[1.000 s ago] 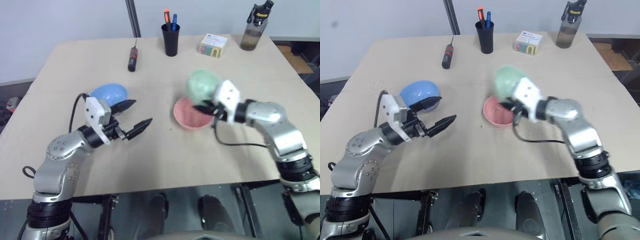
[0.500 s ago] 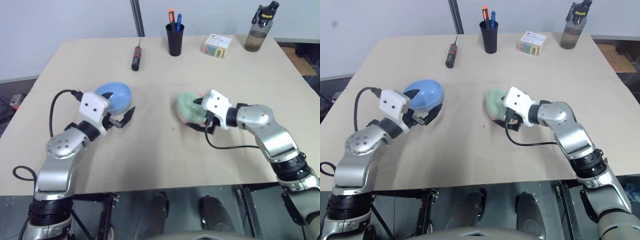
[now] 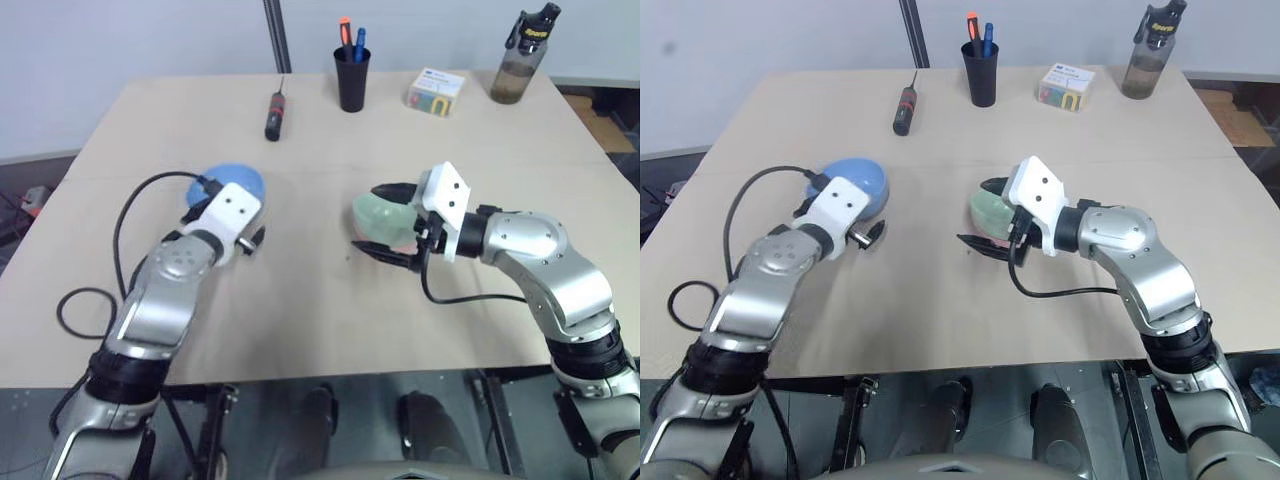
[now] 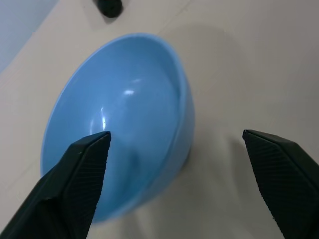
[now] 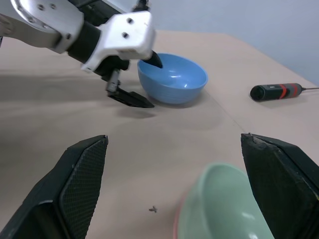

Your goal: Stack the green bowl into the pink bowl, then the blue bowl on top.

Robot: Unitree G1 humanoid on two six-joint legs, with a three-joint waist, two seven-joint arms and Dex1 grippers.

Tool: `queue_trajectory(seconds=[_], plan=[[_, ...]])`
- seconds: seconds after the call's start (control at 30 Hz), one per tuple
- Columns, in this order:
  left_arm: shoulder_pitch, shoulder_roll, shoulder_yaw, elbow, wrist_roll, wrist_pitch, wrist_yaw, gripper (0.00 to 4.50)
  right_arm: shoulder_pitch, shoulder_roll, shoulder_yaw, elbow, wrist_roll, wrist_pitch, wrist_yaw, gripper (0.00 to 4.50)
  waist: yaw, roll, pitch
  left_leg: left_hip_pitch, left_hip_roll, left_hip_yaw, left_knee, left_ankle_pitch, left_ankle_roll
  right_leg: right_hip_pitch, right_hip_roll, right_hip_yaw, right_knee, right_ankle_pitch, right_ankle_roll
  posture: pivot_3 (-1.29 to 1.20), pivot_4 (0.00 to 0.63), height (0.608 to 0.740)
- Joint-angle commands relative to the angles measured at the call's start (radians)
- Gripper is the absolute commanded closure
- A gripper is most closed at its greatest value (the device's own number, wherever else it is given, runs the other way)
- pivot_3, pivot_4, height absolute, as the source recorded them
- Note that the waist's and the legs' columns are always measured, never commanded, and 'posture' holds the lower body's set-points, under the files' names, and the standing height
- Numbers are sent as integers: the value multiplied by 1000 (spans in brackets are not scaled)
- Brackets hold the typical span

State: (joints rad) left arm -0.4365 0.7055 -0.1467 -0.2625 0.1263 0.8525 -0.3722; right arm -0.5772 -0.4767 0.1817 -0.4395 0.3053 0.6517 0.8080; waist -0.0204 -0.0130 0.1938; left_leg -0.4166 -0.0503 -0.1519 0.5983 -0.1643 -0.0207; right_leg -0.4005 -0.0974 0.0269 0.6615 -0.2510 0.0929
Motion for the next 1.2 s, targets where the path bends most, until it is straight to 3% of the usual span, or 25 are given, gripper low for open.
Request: queue_trajectory(seconds=[0.03,0.1,0.13,0.2,0.33,0.53,0.77,0.9,1.03,1.2], plan=[[-51,24,-19,-2,44,48,-15,1614,-4,-20,-27,-61,20,7,-16,0,-5,0,0,0,0,0,0,0,0,0,0,0,0,0,0,0,150,740],[-65,34,-31,3,49,50,-32,2416,-1,-25,-25,-70,23,16,-28,0,-12,0,0,0,0,0,0,0,0,-1,0,0,0,0,0,0,150,740],[-70,37,-35,8,53,52,-39,2578,1,-27,-23,-75,25,20,-33,0,-13,0,0,0,0,0,0,0,0,-1,0,0,0,0,0,0,150,740],[-81,41,-44,20,58,40,-49,3459,16,-34,-23,-88,25,24,-40,0,-17,0,0,0,0,0,0,0,0,-1,0,0,0,0,0,0,150,740],[-101,50,-56,37,57,30,-86,4336,58,-49,-25,-114,24,20,-57,0,-18,0,0,-1,0,0,0,0,0,-1,0,0,0,0,0,0,150,740],[-121,55,-37,71,49,-26,-114,4403,110,-90,-51,-123,19,-4,-65,0,-18,0,0,-1,0,0,0,0,0,-1,0,0,0,0,0,0,150,740],[-177,5,77,23,-218,-257,-367,4403,232,-139,-177,-184,82,-20,-57,0,-9,-1,0,-3,0,0,0,0,0,-1,-2,0,-1,0,0,0,150,740],[-219,16,55,22,-351,-383,-597,4403,359,-161,-295,-259,135,-59,-43,0,-10,-1,1,-4,-1,1,0,0,0,-2,-3,0,-1,2,-4,0,150,740],[-273,-30,59,69,-430,-503,-712,4403,497,-178,-416,-325,146,-110,-47,0,-11,-1,1,-4,-1,2,1,0,0,-2,-3,0,-1,1,-2,0,150,740],[-402,-87,-5,272,-455,-635,-908,4403,720,-169,-611,-414,168,-142,-63,0,-1,-1,0,-3,-1,2,3,0,0,-1,-2,0,0,0,1,0,150,740]])
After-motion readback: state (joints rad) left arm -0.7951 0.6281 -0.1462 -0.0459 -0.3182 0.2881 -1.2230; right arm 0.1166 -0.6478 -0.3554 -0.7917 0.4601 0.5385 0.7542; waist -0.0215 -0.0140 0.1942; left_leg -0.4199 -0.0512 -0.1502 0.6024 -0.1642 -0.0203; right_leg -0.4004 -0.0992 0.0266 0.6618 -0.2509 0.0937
